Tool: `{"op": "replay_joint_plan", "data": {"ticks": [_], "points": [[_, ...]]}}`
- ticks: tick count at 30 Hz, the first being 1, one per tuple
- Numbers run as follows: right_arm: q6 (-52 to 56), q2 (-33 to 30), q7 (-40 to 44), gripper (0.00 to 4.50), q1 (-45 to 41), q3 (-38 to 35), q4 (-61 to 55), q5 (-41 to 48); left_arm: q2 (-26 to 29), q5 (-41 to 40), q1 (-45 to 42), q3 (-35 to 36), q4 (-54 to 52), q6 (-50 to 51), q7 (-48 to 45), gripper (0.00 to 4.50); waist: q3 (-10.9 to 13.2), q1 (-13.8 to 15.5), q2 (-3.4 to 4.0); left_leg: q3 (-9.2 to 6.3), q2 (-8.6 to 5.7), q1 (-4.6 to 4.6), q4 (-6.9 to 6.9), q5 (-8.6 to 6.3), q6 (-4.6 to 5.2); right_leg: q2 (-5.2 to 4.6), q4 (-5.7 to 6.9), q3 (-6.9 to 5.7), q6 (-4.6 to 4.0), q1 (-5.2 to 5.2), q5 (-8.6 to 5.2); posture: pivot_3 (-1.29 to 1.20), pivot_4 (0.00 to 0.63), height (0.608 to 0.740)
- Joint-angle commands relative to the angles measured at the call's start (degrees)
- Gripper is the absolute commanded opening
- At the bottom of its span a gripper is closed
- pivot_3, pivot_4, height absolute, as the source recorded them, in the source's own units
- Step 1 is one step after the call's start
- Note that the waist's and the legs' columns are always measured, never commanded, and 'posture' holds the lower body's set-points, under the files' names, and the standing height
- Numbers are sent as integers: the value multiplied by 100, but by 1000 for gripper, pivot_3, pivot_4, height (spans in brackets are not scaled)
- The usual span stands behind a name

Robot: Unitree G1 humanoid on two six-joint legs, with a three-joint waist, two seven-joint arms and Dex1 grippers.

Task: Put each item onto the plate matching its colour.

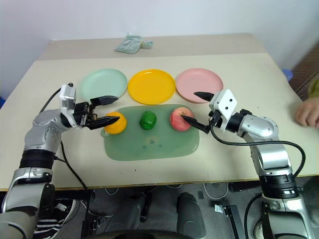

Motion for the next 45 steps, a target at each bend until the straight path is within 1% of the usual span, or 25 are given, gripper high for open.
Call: {"op": "replay_joint_plan", "data": {"ticks": [1,5,13,19,25,28,30,33,36,40,42,45], "points": [[-209,4,-127,4452,-154,-177,-37,-36,17,-5,-174,97,23,-96,-17,4500,0,9,0,0,0,0,0,0,0,0,0,0,0,0,0,0,150,740],[-230,32,-157,4452,-249,-187,10,-1,0,8,-226,106,104,-166,-27,4500,0,10,0,0,-2,-1,1,0,0,-1,-1,0,4,0,2,0,150,740],[-128,81,-115,4452,-93,-196,-169,170,290,-106,-42,245,-168,71,-21,4500,0,-16,0,0,0,0,-1,0,0,3,0,0,7,-1,4,0,150,740],[-12,140,-103,4452,-88,-190,-249,357,369,-195,107,337,-426,255,84,4500,0,3,0,0,1,0,0,0,1,3,0,2,7,-1,4,0,150,740],[277,148,79,4452,-187,-262,-252,782,399,-140,134,411,-476,256,191,4500,0,-2,0,0,0,0,0,0,1,2,0,2,6,-1,4,0,150,740],[660,140,268,4452,-211,-273,-411,1235,425,-59,157,475,-505,165,394,4500,0,-2,0,0,1,0,0,0,1,2,0,2,6,-1,4,0,150,740],[937,18,599,4452,-153,-156,-689,1552,483,38,257,522,-464,-29,485,4500,0,-10,0,-1,1,0,-1,-1,1,2,0,2,6,-2,4,0,150,740],[1251,-85,782,4452,-334,-48,-1092,1802,600,179,417,489,-455,95,781,4500,0,-21,0,-1,2,0,-2,-1,1,2,0,3,7,-3,4,0,150,740],[1360,-152,895,4452,-553,29,-1243,1779,591,226,528,431,-479,1,827,4500,0,-4,0,0,2,0,-1,-1,1,1,0,3,6,-4,3,0,150,740],[1333,-176,966,4452,-660,155,-1286,1649,615,541,639,276,-346,-244,908,4500,0,22,-1,0,0,-2,-1,-2,2,-3,-3,2,5,-2,3,0,150,740],[1360,-150,951,4452,-645,172,-1314,1662,542,664,657,231,-251,-472,937,4500,0,17,-1,1,-1,-1,-1,-2,2,-6,-3,3,5,-2,3,0,150,740],[1334,-124,957,4452,-601,222,-1320,1612,369,704,706,134,-272,-547,941,4500,0,15,-1,1,-1,-1,-2,-2,2,-5,-3,3,5,-3,3,0,150,740]]}}
